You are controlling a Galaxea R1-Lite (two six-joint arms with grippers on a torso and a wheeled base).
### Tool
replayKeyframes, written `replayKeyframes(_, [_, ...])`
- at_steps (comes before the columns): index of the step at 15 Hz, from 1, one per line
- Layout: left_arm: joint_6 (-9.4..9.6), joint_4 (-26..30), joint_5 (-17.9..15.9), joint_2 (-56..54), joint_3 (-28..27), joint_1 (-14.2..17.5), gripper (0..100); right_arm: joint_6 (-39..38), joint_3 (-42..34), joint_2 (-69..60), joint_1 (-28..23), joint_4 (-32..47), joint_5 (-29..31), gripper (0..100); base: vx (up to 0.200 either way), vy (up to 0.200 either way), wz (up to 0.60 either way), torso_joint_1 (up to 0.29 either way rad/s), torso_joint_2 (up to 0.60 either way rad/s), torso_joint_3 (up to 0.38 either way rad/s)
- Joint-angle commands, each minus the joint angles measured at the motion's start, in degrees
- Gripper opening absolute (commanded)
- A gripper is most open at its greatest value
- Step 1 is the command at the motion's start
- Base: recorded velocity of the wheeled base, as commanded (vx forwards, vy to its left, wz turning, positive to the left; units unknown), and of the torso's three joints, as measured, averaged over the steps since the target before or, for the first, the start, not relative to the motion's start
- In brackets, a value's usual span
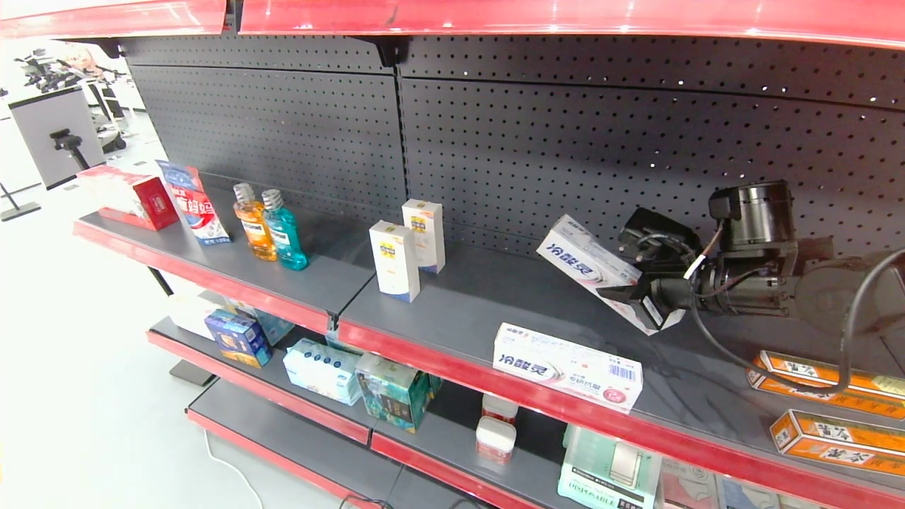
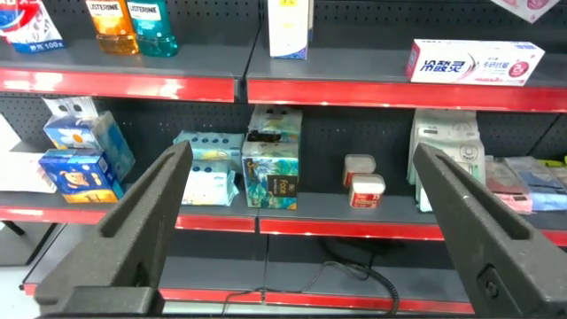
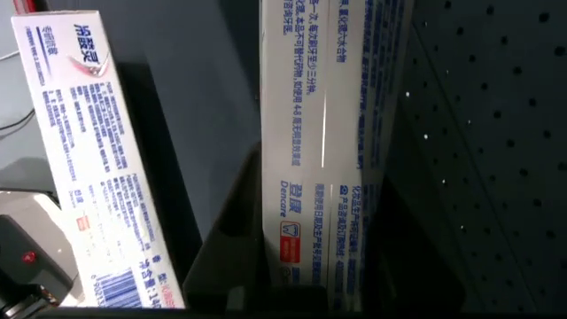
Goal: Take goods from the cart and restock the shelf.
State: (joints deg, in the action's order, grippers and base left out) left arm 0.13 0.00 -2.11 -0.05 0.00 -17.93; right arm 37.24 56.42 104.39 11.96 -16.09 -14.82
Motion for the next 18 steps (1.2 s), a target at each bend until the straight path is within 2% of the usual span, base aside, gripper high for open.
replayKeyframes(1, [-0.05, 0.00, 0.00, 0.05, 0.00, 0.00, 100, 0.29, 0.89, 0.38, -0.71, 0.01, -1.61, 0, 0.000, 0.000, 0.00, 0.000, 0.00, 0.000])
replayKeyframes(8, [-0.05, 0.00, 0.00, 0.05, 0.00, 0.00, 100, 1.52, -0.96, 0.38, -4.05, 0.01, -6.97, 0, 0.000, 0.000, 0.00, 0.000, 0.00, 0.000])
replayKeyframes(12, [-0.05, 0.00, 0.00, 0.05, 0.00, 0.00, 100, 5.12, -1.22, 3.10, -6.33, 0.01, -9.52, 0, 0.000, 0.000, 0.00, 0.000, 0.00, 0.000])
replayKeyframes(18, [-0.05, 0.00, 0.00, 0.05, 0.00, 0.00, 100, 7.14, -0.78, 5.04, -6.51, 0.62, -9.52, 0, 0.000, 0.000, 0.00, 0.000, 0.00, 0.000])
